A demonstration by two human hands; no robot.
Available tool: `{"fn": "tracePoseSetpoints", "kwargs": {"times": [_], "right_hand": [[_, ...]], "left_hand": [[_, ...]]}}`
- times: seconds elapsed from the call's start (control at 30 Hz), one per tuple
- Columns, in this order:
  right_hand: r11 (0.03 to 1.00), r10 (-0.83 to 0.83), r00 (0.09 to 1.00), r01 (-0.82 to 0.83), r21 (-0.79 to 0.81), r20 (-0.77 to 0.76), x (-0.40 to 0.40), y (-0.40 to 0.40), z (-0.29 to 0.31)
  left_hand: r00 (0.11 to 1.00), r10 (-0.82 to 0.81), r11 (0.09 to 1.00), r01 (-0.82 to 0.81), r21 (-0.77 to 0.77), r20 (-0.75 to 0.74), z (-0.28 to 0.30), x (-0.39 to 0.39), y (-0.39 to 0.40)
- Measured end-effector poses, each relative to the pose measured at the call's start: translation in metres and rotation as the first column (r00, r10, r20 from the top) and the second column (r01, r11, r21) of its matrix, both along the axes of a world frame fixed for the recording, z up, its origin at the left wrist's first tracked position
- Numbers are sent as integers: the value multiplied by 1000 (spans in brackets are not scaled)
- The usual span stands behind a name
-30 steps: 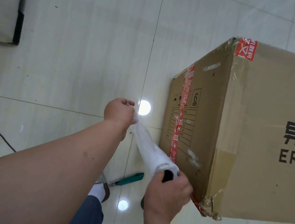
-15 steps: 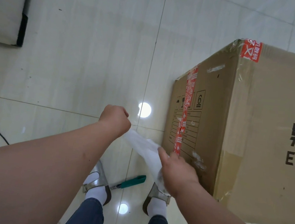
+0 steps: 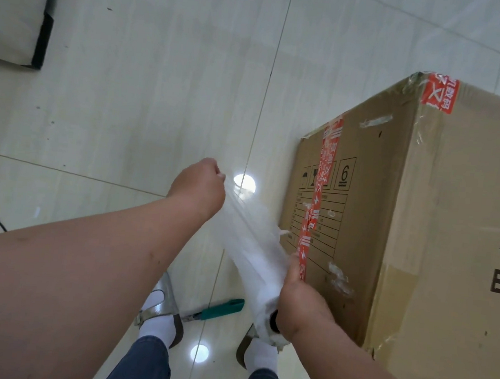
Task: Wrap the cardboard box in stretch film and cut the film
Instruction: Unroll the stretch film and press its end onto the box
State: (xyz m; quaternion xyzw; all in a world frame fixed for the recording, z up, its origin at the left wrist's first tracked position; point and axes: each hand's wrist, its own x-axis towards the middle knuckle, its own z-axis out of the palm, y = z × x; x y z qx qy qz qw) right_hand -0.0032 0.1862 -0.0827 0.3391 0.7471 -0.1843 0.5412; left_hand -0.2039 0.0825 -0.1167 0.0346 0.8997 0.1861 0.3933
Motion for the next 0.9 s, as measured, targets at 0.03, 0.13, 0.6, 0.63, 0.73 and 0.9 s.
{"fn": "tracePoseSetpoints", "kwargs": {"times": [0.03, 0.13, 0.6, 0.63, 0.73, 0.9], "right_hand": [[998, -54, 999, 54, 14, -5, 5, -3, 1], [980, -195, 980, 196, 25, -46, 24, -13, 4], [943, -330, 944, 331, -40, 27, 5, 0, 2], [946, -321, 946, 322, -34, 49, 0, 4, 2], [962, -256, 956, 267, -62, 140, -16, 8, 7], [852, -516, 853, 503, -143, -74, -47, 19, 14]], "left_hand": [[1000, 25, 1000, -25, 3, -15, -2, -4, -1], [976, 217, 975, -217, 43, -13, -6, -16, -5], [801, 588, 770, -597, 226, 114, 12, -18, 18], [792, 599, 759, -609, 229, 121, 14, -19, 21], [796, 592, 756, -603, 256, 128, 20, -20, 26], [780, 597, 736, -625, 260, 186, 22, -16, 28]]}}
